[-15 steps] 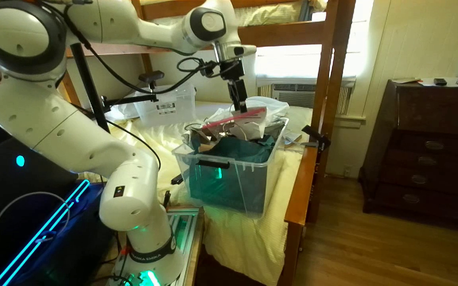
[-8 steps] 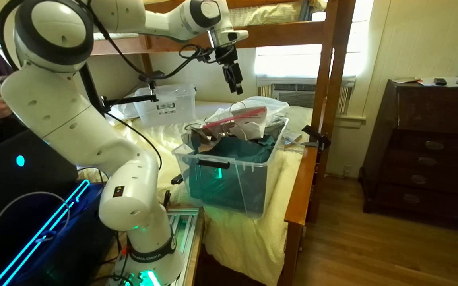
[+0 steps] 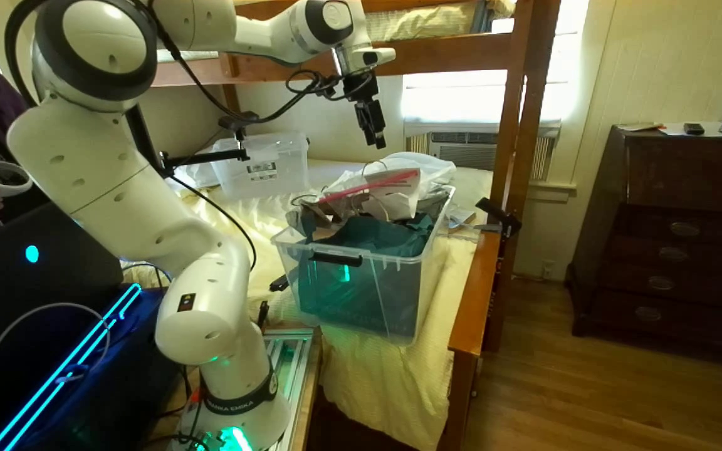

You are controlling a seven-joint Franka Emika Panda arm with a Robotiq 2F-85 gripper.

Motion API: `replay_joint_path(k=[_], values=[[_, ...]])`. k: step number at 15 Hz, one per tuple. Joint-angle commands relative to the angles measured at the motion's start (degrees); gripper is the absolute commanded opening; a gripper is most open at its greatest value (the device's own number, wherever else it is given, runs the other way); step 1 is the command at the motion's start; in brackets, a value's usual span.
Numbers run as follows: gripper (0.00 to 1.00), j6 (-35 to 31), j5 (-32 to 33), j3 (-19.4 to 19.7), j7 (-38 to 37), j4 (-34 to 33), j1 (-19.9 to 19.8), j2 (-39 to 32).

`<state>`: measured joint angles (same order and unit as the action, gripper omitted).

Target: Pick up the white cloth from the white plastic bag and put it back in the plastic bag

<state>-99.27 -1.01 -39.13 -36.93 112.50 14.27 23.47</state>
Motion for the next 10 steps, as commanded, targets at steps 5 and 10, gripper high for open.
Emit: replay_joint_path(k=[5, 10], values=[[1.0, -6.0, -1.9, -4.2, -18.6, -2.9, -0.3, -8.4], [1.0, -11.2, 1.8, -6.3, -24.1, -5.5, 0.9, -15.1]])
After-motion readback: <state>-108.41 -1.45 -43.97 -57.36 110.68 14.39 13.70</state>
